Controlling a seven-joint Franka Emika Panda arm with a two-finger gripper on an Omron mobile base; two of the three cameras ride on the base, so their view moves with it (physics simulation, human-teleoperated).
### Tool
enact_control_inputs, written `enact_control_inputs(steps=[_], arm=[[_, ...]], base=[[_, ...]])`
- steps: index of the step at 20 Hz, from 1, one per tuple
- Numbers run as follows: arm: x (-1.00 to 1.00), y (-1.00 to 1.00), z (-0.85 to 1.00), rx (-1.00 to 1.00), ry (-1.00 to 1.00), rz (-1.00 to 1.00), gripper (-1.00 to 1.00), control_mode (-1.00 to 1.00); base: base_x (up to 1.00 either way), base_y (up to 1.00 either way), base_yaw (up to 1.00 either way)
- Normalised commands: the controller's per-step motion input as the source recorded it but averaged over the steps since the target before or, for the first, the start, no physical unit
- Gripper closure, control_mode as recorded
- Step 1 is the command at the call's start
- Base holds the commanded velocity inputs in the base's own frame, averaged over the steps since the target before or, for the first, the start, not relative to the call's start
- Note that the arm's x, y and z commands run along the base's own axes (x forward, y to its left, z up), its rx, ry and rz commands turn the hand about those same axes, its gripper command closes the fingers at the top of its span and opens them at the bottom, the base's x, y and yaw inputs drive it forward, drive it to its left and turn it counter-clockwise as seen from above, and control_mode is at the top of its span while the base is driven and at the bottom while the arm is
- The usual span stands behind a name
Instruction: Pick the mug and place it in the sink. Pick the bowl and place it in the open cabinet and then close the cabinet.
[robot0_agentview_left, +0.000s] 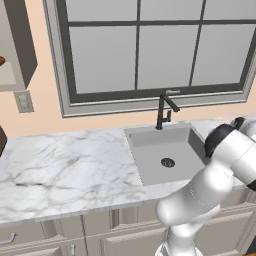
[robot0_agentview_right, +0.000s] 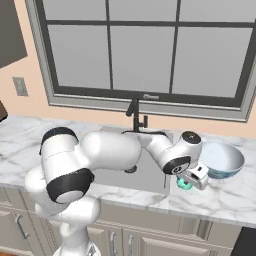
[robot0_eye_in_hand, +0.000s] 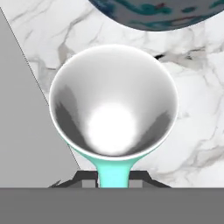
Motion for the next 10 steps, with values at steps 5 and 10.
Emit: enact_control_inputs(steps=[5,10], arm=[[0.18,0.84,0.54,-0.01,-0.01,0.58,1.00,-1.00],[0.22,0.44,0.35,0.00,-0.13,0.67,1.00,-1.00]], base=[[0.00,0.00,0.00],[0.00,0.00,0.00]])
